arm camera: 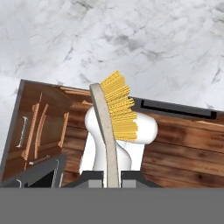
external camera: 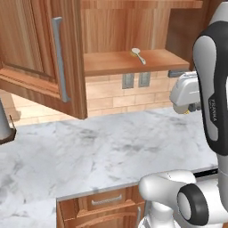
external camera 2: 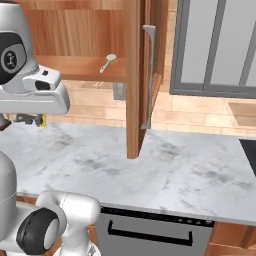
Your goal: Pick up the dish brush and dish brush from the sink, and place them back in the cabinet, and close the cabinet doors.
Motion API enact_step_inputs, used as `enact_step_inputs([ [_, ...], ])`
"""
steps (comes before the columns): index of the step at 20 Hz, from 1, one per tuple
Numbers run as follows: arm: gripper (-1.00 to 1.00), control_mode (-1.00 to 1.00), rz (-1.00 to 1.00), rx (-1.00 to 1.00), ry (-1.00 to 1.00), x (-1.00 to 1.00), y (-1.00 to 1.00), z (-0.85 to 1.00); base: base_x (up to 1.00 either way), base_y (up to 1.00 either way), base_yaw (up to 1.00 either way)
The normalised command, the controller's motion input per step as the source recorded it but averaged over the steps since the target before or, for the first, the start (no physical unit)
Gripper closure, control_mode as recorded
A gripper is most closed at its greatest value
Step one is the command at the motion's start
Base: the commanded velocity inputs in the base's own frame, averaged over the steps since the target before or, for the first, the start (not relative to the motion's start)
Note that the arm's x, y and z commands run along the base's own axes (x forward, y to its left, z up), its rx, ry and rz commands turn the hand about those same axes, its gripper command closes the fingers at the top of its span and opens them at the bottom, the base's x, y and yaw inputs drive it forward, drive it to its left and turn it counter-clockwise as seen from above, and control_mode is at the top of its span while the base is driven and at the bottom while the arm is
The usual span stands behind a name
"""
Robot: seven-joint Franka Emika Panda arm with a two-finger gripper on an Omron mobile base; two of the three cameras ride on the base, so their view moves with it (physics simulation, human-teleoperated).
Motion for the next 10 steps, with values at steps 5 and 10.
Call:
enact_step_inputs([
  [5,1.0,1.0,0.0,0.0,0.0,0.0,0.0,0.0,0.19,0.36,0.0],
  [10,1.0,1.0,0.0,0.0,0.0,0.0,0.0,0.0,0.2,0.27,0.0],
])
